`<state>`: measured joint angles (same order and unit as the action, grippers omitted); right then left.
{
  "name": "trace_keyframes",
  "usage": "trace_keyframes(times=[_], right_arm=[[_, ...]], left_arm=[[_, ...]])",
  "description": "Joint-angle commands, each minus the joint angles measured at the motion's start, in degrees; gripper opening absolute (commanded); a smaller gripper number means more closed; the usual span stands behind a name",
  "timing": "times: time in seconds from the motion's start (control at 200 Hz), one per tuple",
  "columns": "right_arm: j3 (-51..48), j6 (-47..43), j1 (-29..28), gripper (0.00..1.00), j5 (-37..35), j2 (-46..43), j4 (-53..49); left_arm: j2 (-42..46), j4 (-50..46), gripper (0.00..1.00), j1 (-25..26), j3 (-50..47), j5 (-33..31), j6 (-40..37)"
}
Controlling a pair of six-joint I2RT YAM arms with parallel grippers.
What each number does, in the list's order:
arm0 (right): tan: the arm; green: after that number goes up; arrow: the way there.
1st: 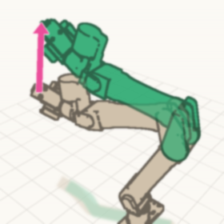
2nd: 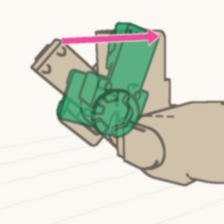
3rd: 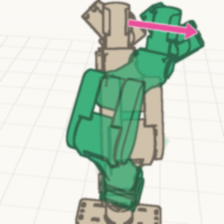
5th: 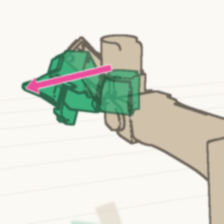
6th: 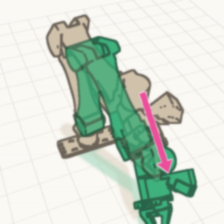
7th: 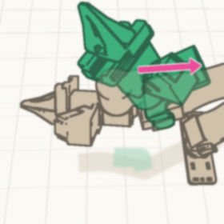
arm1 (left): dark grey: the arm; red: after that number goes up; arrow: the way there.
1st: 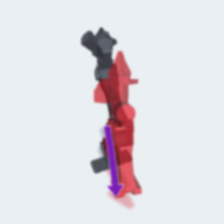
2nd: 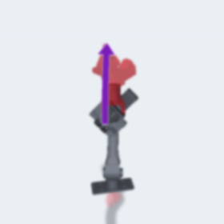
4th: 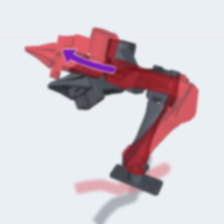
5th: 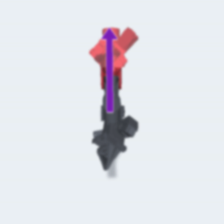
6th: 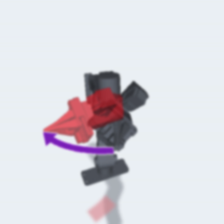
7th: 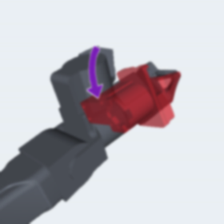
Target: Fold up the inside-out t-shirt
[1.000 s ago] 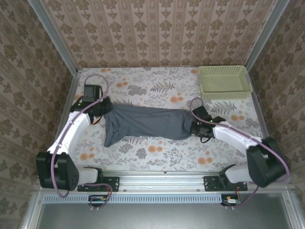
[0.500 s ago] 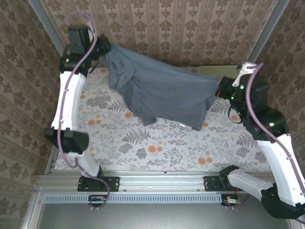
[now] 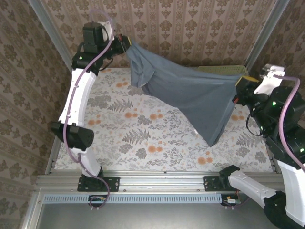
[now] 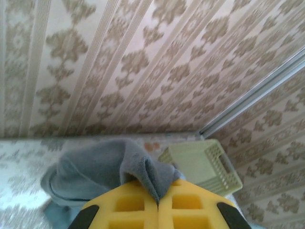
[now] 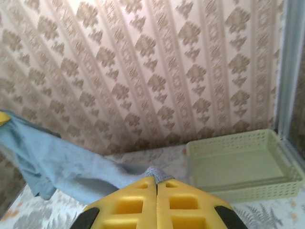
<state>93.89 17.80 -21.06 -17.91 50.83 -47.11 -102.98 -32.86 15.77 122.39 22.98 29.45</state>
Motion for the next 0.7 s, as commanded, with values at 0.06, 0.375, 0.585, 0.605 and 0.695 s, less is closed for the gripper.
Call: trace_keyframes(times=[0.06, 0.375, 0.585, 0.605, 0.695], right_arm=[[-14.6, 4.5, -14.3, 0.00, 2.8, 1.6, 0.9], [-33.7, 15.5, -39.4, 0.00, 0.5, 24.1, 15.9], [-28.5, 11.8, -36.1, 0.63, -0.8, 30.8, 15.3], [-27.7, 11.2, -35.0, 0.64, -0.3, 31.1, 15.2], [-23.5, 9.3, -27.9, 0.67, 3.1, 33.8, 14.7]], left_arm=[[7.7, 7.6, 0.00, -7.1, -18.1, 2.0, -3.8], [12.6, 6.1, 0.00, -11.3, -49.0, -4.7, -2.4], [19.5, 8.2, 0.00, -11.4, -63.3, -8.5, 0.0], [20.2, 8.3, 0.00, -11.4, -64.3, -8.9, 0.1], [23.1, 9.4, 0.00, -11.5, -68.1, -10.2, 0.7]])
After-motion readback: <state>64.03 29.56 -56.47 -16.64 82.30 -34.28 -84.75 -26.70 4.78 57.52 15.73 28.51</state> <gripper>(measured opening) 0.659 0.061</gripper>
